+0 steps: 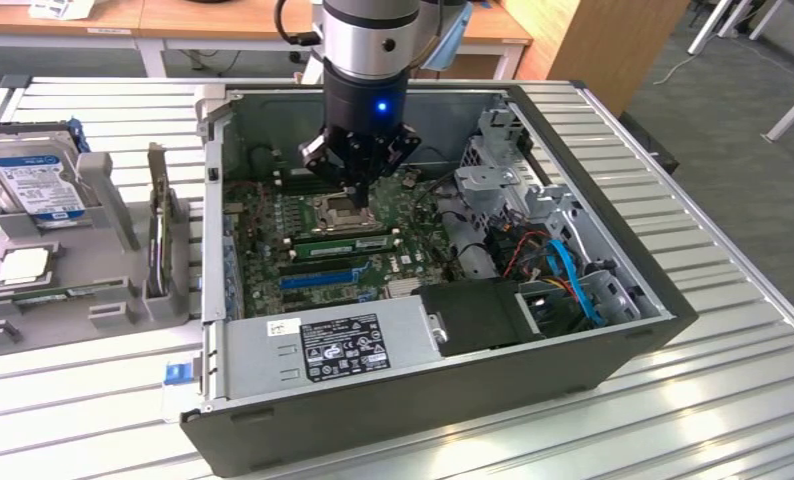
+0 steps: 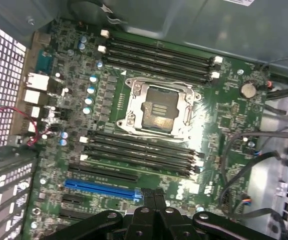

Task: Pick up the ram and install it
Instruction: 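Press down the ram until it locks into place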

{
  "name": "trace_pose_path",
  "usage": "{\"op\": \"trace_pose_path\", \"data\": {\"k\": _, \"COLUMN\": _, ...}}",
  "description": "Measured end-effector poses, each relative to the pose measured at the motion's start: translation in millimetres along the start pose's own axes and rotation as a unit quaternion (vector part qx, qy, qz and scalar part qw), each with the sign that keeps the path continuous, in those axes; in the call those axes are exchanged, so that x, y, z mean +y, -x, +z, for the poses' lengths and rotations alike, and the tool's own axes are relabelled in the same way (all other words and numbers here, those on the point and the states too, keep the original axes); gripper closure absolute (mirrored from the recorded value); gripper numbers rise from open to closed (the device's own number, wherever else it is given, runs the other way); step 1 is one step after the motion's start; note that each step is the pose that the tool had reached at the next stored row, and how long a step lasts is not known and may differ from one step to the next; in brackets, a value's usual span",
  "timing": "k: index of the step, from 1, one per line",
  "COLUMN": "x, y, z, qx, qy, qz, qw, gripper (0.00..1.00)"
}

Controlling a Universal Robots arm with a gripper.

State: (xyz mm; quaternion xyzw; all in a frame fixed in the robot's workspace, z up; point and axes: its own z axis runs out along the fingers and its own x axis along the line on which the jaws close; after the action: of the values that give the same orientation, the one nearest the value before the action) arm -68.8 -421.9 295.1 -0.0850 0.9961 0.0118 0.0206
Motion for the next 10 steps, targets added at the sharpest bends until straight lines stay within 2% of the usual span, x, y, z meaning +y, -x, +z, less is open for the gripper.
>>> {"op": "trace_pose_path", "data": {"k": 2, "x": 0.0, "y": 0.0, "z": 0.0, "qx": 0.0066, "qy": 0.0011, "qz": 0.003, "qw": 1.0000, "gripper": 0.90}}
{"op": "trace_pose_path", "data": {"k": 3, "x": -0.1, "y": -0.1, "z": 0.0, "qx": 0.0082, "qy": 0.0012, "qz": 0.006, "qw": 1.0000, "gripper": 0.90}}
{"op": "trace_pose_path", "data": {"k": 6, "x": 0.0, "y": -0.1, "z": 0.1, "qx": 0.0086, "qy": 0.0009, "qz": 0.020, "qw": 0.9998, "gripper": 0.90}}
{"op": "trace_pose_path", "data": {"k": 10, "x": -0.1, "y": 0.0, "z": 0.2, "qx": 0.0079, "qy": -0.0001, "qz": 0.049, "qw": 0.9988, "gripper": 0.90}}
